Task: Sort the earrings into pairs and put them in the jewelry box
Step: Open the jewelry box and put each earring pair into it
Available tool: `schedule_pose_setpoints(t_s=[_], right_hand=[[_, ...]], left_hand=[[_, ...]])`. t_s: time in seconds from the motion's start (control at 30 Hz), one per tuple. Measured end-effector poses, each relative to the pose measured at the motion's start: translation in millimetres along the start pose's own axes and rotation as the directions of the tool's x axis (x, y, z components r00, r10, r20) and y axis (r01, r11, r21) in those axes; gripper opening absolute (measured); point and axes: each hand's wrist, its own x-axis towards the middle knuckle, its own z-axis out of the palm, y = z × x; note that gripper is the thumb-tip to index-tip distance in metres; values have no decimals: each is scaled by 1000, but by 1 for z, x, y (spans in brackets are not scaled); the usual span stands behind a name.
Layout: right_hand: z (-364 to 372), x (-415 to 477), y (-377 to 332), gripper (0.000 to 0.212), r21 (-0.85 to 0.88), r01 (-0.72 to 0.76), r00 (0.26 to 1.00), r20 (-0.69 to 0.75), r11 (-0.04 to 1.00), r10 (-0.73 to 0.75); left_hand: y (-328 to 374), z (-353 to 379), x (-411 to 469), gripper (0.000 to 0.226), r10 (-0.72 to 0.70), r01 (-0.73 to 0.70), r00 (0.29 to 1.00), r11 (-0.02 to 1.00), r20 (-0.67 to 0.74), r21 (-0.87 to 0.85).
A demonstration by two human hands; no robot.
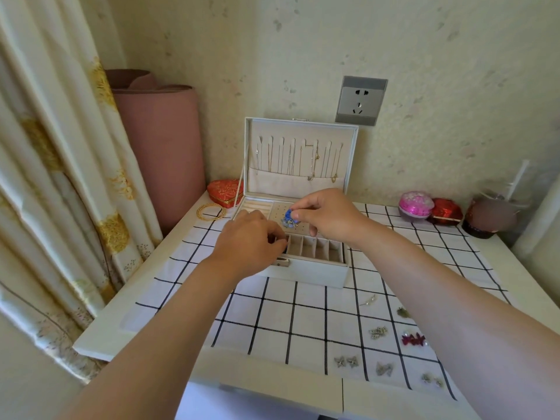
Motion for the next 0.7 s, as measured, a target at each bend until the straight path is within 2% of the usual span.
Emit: schedule_pose_setpoints(t_s=[0.2,0.27,0.43,0.57,0.7], right_hand=[[7,0,1,13,-133,62,992,120,989,-46],[9,0,-2,14,-207,117,982,168,971,-82],[9,-4,-5,14,-370,201,970,206,907,-131],[13,-6,-9,7,-495,228,973,150,838,-176],[19,-6,-10,9,-574,239,971,153,783,-185]], left_hand=[[-3,-8,3,14,-18,21,997,999,71,-44],[-3,-10,0,19,-8,14,996,998,87,-67],[-15,-16,-8,18,-91,95,995,987,36,-131],[-21,-12,-15,21,58,-43,994,988,94,-147],[-20,-9,-16,27,122,-120,990,992,77,-25]])
